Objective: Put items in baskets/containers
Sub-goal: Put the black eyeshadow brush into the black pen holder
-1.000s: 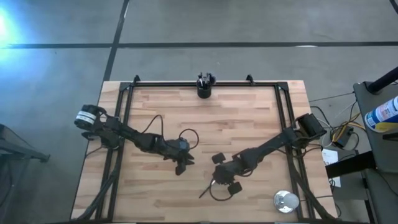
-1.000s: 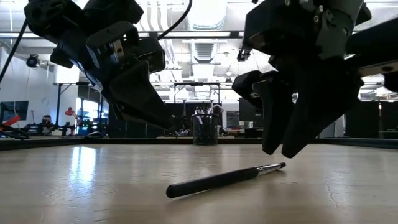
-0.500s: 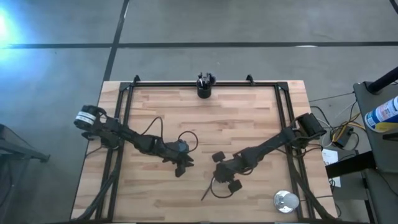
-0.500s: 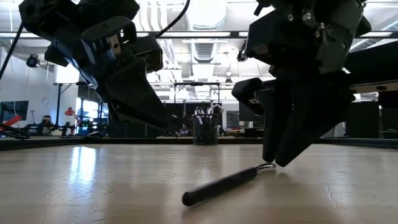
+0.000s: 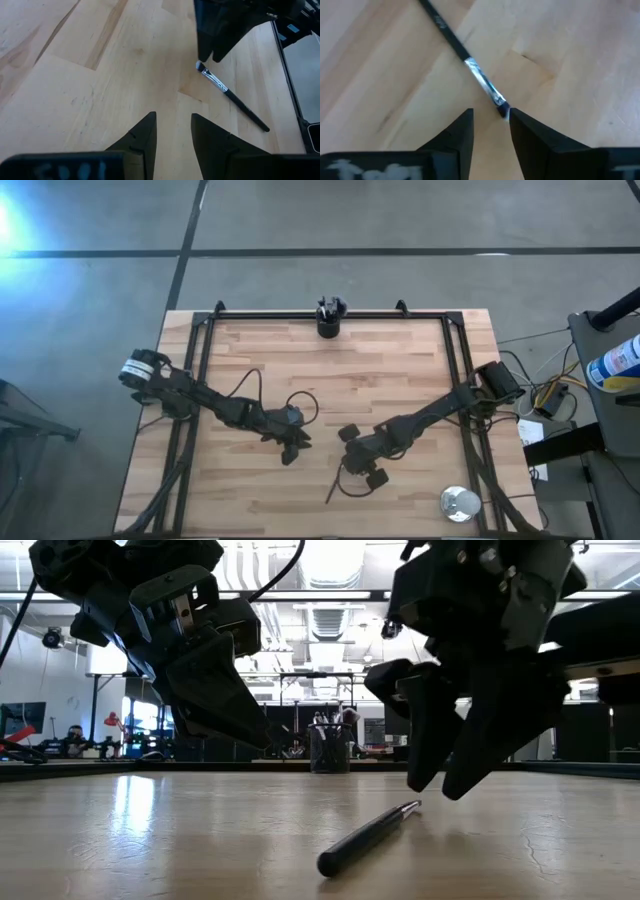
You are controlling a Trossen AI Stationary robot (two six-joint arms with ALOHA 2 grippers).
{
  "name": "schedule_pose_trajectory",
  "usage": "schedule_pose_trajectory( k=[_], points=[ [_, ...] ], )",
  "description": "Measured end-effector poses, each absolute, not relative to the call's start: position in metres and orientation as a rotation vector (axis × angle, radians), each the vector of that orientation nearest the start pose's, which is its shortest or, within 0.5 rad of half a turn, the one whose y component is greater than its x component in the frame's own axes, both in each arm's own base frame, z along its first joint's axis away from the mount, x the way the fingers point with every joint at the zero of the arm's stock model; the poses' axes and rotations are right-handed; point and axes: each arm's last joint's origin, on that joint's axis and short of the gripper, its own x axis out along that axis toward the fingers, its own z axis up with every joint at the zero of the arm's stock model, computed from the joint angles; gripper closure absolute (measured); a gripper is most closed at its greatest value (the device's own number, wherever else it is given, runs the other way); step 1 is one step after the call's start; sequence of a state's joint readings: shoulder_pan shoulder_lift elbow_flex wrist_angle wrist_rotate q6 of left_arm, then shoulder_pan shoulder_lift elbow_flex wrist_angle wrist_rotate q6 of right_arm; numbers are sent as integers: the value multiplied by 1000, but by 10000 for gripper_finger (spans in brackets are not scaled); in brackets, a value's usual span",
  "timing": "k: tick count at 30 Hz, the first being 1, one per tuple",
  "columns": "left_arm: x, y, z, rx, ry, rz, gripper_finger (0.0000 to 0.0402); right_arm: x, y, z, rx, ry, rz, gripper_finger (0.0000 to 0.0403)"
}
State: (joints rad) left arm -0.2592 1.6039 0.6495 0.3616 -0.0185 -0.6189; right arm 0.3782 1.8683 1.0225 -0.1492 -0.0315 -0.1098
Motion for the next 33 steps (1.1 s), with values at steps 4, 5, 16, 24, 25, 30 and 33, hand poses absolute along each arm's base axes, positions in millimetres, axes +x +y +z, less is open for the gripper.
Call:
schedule_pose_trajectory(
  k=[4, 5, 16, 24, 25, 30, 33],
  points=[
    [290, -76, 148, -516, 639, -44, 289, 337, 130, 124, -283, 975, 436, 275],
    [290, -76, 148, -516, 639, -43, 289, 339, 130, 121, -281, 983, 451, 276],
    [289, -76, 147, -522, 654, -38, 289, 360, 139, 113, -335, 1077, 542, 328],
    [290, -83, 150, -546, 723, -54, 289, 355, 138, 120, -251, 1123, 484, 392],
    [291, -84, 152, -550, 741, -46, 289, 353, 137, 123, -238, 1130, 474, 393],
    [300, -94, 167, -545, 759, -66, 289, 345, 133, 142, -237, 1121, 417, 394],
    [308, -99, 182, -559, 709, -104, 289, 348, 130, 161, -248, 1078, 377, 394]
  ],
)
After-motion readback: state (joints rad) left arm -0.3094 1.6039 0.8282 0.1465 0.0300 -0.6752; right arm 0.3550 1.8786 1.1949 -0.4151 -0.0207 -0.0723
